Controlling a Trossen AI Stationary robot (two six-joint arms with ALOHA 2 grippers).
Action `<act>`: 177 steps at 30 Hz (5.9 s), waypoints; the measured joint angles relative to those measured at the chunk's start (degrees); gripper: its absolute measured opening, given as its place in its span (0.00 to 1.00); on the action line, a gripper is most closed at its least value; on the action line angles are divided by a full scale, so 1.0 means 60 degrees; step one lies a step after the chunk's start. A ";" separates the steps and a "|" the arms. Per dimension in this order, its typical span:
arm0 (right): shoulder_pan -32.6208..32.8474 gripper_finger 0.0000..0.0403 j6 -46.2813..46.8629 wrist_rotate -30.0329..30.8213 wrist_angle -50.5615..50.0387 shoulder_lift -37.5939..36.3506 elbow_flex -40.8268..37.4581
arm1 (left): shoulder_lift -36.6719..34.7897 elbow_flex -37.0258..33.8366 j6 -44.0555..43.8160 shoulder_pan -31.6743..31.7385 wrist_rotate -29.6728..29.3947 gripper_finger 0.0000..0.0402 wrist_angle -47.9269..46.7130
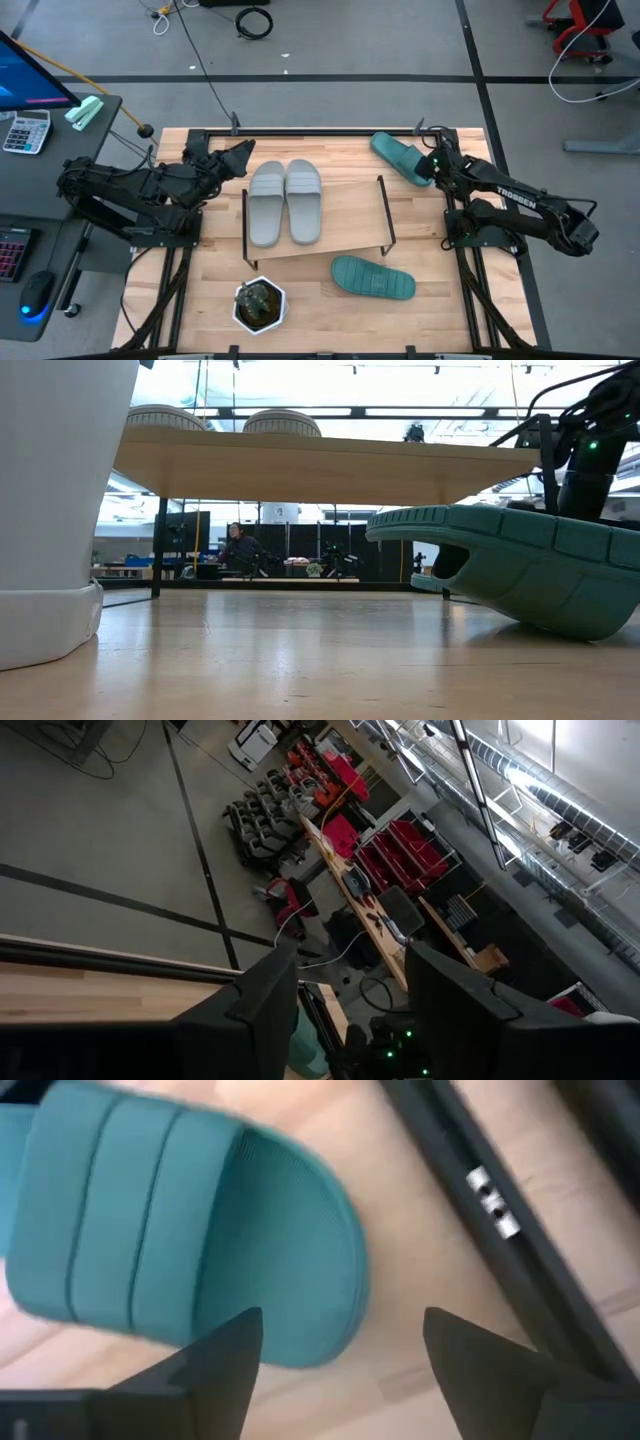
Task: Pick and place slides into the shelf
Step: Put the top green slide on the shelf
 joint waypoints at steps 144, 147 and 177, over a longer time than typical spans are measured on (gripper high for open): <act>0.1322 0.10 -0.7290 -0.9992 0.2038 0.4403 1.0378 | 0.2359 -0.0007 -0.2026 0.1698 0.8700 0.55 0.2868; 0.1271 0.10 -0.7276 -0.9834 0.2071 0.4403 1.0378 | 0.2361 -0.0007 -0.2024 0.1698 0.8525 0.55 0.2867; 0.0913 0.10 -0.6761 -0.9402 0.2993 0.4403 1.0378 | 0.2355 -0.0007 -0.0819 0.2459 0.6489 0.19 0.2797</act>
